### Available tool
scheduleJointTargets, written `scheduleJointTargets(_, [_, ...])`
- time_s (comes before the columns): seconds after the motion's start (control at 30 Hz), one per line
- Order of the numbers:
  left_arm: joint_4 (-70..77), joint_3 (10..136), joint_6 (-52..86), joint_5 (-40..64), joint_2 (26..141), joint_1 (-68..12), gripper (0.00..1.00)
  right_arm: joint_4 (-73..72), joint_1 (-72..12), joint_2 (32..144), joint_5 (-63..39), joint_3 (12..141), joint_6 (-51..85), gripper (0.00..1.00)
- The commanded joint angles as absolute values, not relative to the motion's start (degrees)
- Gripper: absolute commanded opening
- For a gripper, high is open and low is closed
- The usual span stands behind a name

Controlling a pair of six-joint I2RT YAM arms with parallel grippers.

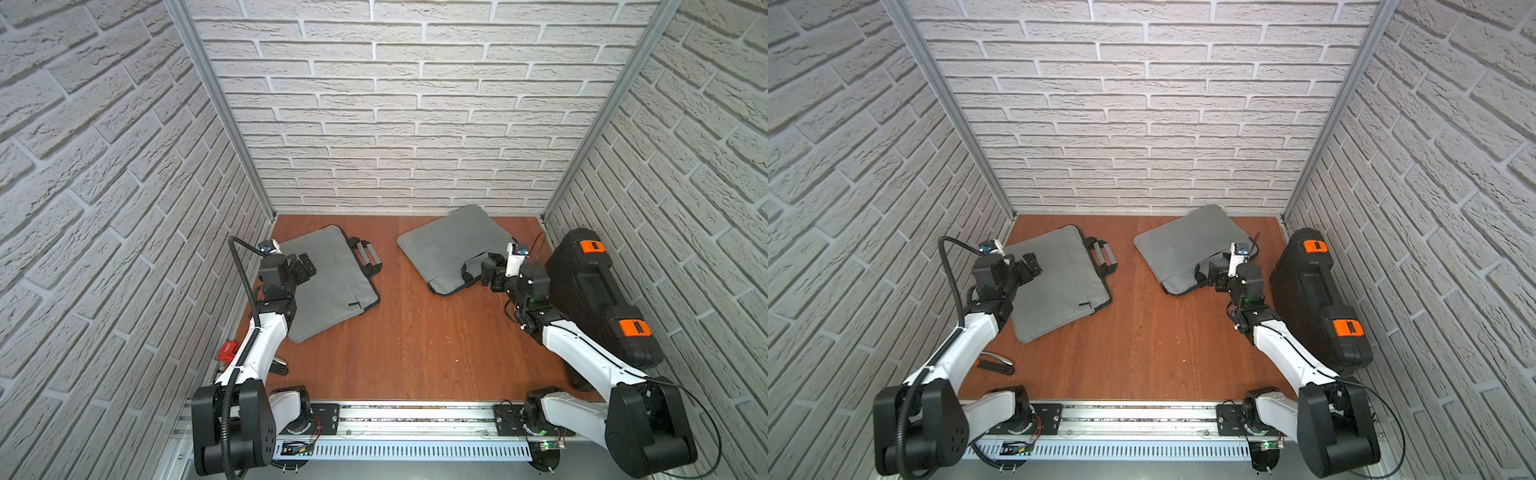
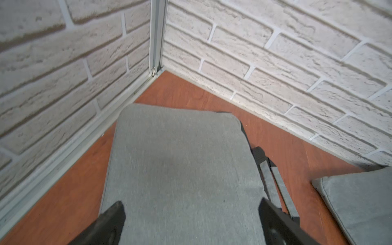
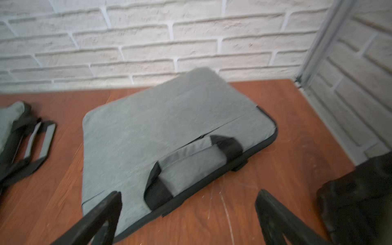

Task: Open the zippered laptop bag and take out the laptop
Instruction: Adjust the zippered laptop bag at the center of the board.

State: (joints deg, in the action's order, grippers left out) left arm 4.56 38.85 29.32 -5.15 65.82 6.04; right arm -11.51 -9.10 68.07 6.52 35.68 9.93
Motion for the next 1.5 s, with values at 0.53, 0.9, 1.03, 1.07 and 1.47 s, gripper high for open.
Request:
scheduleJointTargets(0.53, [-11.61,43.57,39.23,-4.7,75.79,16.24,0.98,9.32,-29.42,90.38,-3.82,59.39,21.17,1.0])
scheduleJointTargets(0.9, [-11.75,46.18,40.36,-2.17,85.2,16.94,0.98,10.43,-36.23,103.25,-10.69,70.22,22.78,0.98])
scheduleJointTargets(1.03, [-9.95,46.79,39.66,0.16,87.76,16.68,0.98,11.72,-37.78,106.5,-11.56,73.29,22.87,0.94])
scheduleJointTargets(1.07, [-9.38,47.03,39.43,0.9,88.41,16.45,0.98,11.78,-37.92,107.1,-11.77,73.75,22.94,0.94])
scheduleJointTargets(1.47, [-10.82,60.25,34.5,3.74,100.22,9.28,0.96,13.02,-37.99,110.52,-12.49,75.93,21.53,0.92])
